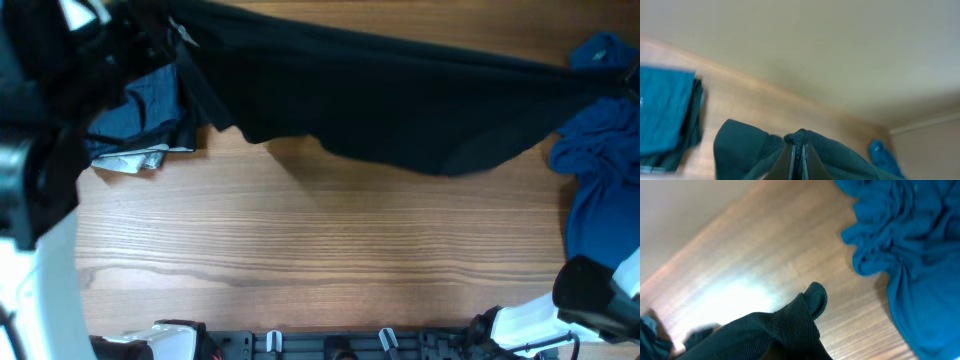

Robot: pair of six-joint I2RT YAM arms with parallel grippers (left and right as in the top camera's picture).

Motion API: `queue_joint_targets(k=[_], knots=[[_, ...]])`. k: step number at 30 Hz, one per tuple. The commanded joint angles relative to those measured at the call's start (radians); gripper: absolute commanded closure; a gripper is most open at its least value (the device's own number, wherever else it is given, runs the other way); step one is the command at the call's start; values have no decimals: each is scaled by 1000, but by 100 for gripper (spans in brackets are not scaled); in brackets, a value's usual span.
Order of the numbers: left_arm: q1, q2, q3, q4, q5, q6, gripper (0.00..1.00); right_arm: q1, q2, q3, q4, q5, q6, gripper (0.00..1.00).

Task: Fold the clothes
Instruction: 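Lift the hem with both grippers and fold it upward toward the collar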

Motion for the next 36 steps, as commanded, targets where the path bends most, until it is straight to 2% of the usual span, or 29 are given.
queue_joint_targets(k=[1,5,14,24,29,34,36], knots=[[16,-33,173,-43,-85,12,96,-17,-80,84,8,57,-23,96],[16,-85,228,-102,-75,0,96,-17,-197,87,8,57,-23,96],[16,-264,228,-150,-67,-41,96,-17,-477,92,9,58,-19,96],[16,-297,227,-291,-123,-91,96,-16,-547,74,8,57,31,96],[16,-184,226,-328,-157,-93,96,-16,-503,-45,8,56,32,96],[16,105,226,-363,-156,-93,96,-16,-316,-171,8,57,29,96],[16,285,226,-345,-156,-93,96,-14,-170,-188,16,58,27,96]])
